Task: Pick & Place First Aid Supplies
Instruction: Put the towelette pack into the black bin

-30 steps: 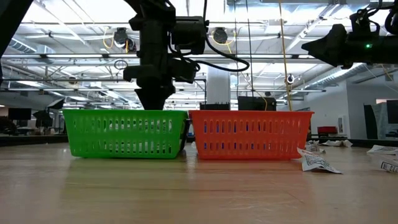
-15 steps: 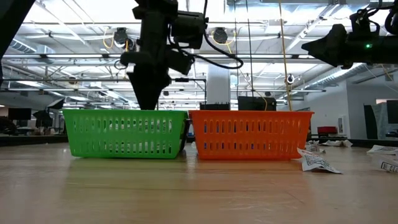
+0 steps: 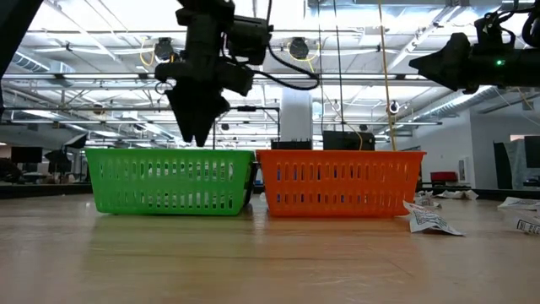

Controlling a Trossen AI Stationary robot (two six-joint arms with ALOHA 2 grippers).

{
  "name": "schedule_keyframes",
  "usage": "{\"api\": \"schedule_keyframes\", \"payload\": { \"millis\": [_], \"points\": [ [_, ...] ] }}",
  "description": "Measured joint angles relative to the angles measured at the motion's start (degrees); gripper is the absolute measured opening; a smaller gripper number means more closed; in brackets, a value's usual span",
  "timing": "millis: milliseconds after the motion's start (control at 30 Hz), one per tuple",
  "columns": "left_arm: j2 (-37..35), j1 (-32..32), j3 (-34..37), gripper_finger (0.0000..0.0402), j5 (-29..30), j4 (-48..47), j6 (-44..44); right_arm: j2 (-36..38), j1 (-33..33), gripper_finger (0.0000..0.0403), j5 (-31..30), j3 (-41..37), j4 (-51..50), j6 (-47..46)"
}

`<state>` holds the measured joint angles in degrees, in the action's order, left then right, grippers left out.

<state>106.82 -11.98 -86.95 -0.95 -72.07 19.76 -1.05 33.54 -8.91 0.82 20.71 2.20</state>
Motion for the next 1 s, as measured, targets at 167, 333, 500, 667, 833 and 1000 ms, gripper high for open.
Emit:
{"api": "schedule_keyframes", "payload": {
  "millis": [167, 333, 500, 667, 833, 1000],
  "points": [
    [-4.2, -4.2, 5.5, 0.0241, 0.0, 0.7, 3.1, 0.0, 0.0, 0.0263, 0.0, 0.0, 0.0, 0.0],
    [-8.4, -9.2, 11.9, 0.0241, 1.7, 1.9, 6.2, 0.0, 0.0, 0.0263, 0.0, 0.0, 0.0, 0.0],
    [-10.7, -13.6, 15.2, 0.0241, 3.2, 1.8, 9.1, 0.0, 0.0, 0.0263, 0.0, 0.0, 0.0, 0.0],
    [-10.7, -15.8, 15.4, 0.0241, 3.6, 2.2, 10.2, 0.0, 0.0, 0.0263, 0.0, 0.0, 0.0, 0.0],
    [-10.1, -14.4, 19.2, 0.0241, 3.6, 7.4, 11.6, 0.0, 0.0, 0.0263, 0.0, 0.0, 0.0, 0.0],
    [-10.2, -12.3, 23.9, 0.0241, 3.4, 12.9, 11.5, 0.0, 0.0, 0.0263, 0.0, 0.0, 0.0, 0.0]
  ]
}}
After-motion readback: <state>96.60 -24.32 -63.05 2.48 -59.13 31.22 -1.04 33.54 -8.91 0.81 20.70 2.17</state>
